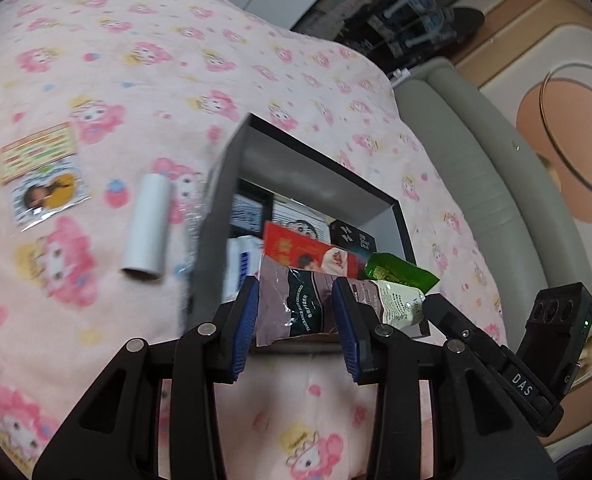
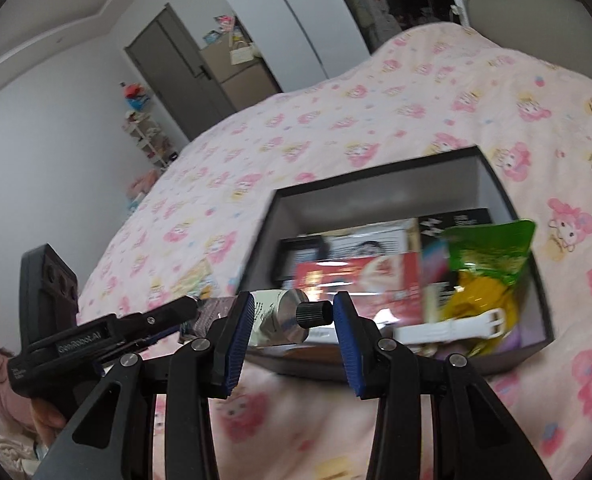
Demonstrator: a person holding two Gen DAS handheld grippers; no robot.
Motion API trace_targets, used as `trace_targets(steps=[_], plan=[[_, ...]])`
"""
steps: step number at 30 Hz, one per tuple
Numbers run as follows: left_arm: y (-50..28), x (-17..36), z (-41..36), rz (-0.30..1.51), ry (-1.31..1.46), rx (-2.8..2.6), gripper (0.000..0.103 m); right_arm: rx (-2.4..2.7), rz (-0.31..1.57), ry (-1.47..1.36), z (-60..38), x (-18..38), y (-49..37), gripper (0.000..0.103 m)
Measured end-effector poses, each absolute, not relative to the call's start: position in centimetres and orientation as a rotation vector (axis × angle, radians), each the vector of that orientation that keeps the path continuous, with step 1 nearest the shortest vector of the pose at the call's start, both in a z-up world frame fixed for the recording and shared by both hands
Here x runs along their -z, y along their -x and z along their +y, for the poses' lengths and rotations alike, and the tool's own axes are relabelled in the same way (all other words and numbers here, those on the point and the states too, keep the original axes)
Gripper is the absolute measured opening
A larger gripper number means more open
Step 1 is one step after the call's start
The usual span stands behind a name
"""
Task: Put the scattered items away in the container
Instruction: 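Lower the tube into the box with both grippers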
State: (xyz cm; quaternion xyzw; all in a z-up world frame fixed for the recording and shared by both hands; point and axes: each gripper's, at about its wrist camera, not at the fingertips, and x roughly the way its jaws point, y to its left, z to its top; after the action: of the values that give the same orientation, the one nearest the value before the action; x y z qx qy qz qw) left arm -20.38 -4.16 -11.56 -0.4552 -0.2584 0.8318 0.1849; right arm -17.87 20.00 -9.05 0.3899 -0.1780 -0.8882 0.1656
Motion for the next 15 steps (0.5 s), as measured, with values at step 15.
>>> trace_targets(steps=[15], plan=[[23.3, 15.0, 2.1, -0.459, 1.445, -2.392, 0.036, 2.545, -0.553, -1.233, 24.1, 15.1, 21.1, 0.037]])
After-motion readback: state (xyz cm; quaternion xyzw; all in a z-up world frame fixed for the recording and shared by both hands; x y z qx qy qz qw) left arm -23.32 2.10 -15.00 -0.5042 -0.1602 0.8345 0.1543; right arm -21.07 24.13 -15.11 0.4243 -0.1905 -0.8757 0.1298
